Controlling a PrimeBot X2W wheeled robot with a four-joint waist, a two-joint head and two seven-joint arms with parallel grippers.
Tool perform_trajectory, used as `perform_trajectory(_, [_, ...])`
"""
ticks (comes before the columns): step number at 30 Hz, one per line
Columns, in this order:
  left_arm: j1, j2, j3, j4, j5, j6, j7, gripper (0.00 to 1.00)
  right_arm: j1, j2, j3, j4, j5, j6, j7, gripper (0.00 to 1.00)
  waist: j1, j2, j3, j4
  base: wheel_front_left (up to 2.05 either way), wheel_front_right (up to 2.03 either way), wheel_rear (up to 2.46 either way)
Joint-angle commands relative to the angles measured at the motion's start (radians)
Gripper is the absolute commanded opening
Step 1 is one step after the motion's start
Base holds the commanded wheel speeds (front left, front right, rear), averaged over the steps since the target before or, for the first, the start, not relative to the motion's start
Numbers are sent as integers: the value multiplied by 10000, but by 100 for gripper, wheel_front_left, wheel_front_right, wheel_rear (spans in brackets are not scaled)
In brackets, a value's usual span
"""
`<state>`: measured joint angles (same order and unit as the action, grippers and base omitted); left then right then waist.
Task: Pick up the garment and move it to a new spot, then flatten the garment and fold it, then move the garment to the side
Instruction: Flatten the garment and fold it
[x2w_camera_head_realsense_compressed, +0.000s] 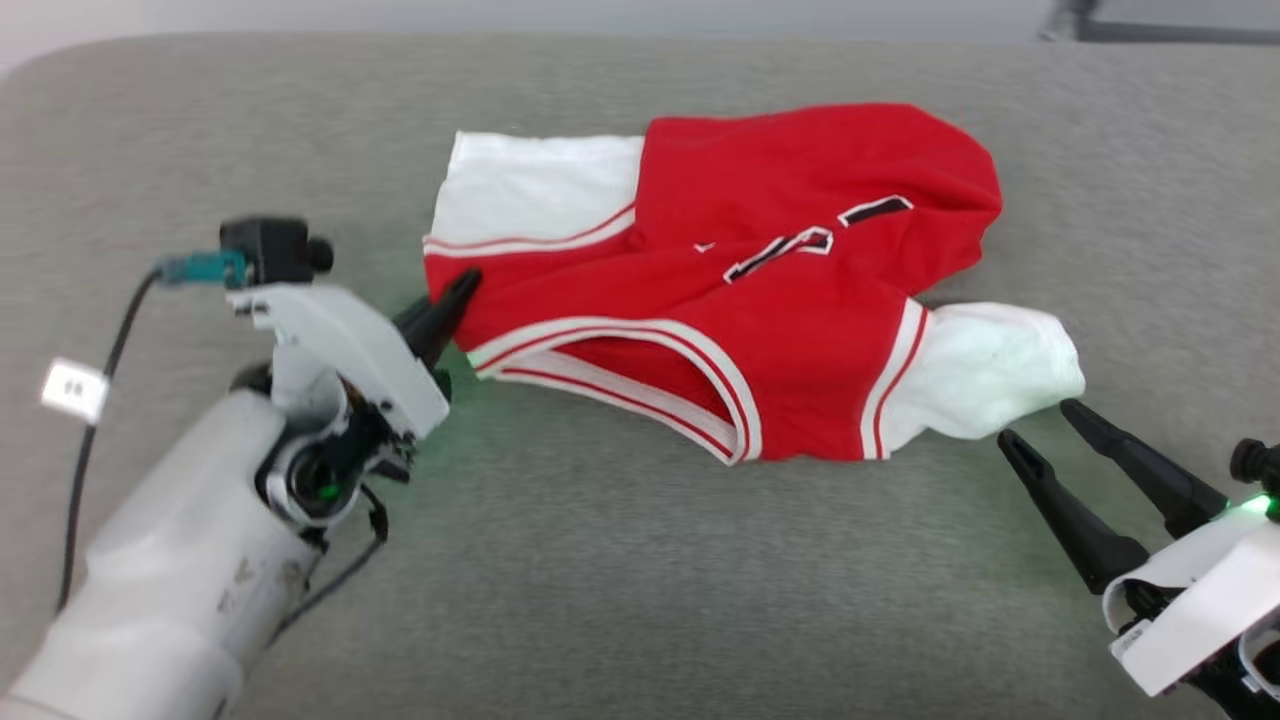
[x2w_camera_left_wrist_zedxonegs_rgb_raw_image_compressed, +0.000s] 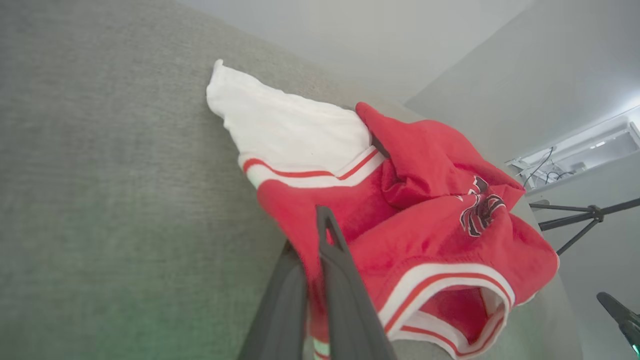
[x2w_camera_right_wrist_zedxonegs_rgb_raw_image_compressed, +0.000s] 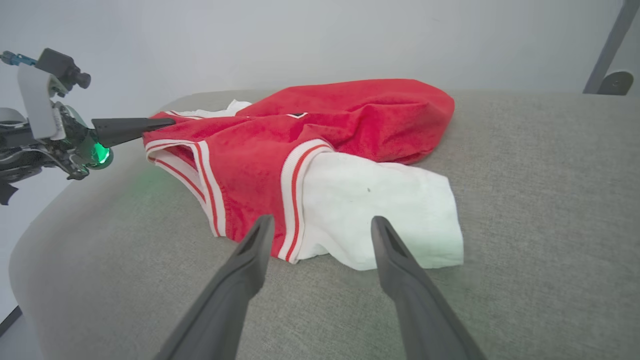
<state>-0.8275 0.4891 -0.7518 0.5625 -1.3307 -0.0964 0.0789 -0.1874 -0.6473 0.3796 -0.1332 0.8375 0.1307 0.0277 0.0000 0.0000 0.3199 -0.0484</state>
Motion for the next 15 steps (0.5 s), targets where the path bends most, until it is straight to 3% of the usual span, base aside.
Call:
perform_trajectory(1, [201,-26,102,-157,-153,20,-129,0,160,-1,-141,-95,-87,1,54,100,0,0,-272,574,0,0,0])
perform_trajectory(5, [839,171,182,-878,-266,279,-305,0,408,33,-449,-345,-189,1,349,100,0,0,-306,624,0,0,0])
perform_trajectory(10, [1506,687,-69,-1881,-42,942,-88,0,601,193,-680,-536,-276,1,581,100,0,0,-341,541,0,0,0])
perform_trajectory(11, [1580,843,-119,-2062,19,1081,-30,25,601,226,-696,-567,-253,1,595,100,0,0,-338,516,0,0,0])
perform_trajectory(12, [1636,989,-134,-2272,79,1184,-2,73,610,264,-708,-597,-261,1,617,100,0,0,-332,479,0,0,0])
perform_trajectory(13, [1700,1150,-102,-2491,105,1293,20,100,628,307,-728,-598,-289,1,634,100,0,0,-321,427,0,0,0])
perform_trajectory(15, [1788,1496,37,-2924,127,1493,-31,100,672,364,-794,-553,-367,1,640,100,0,0,-321,338,0,0,0])
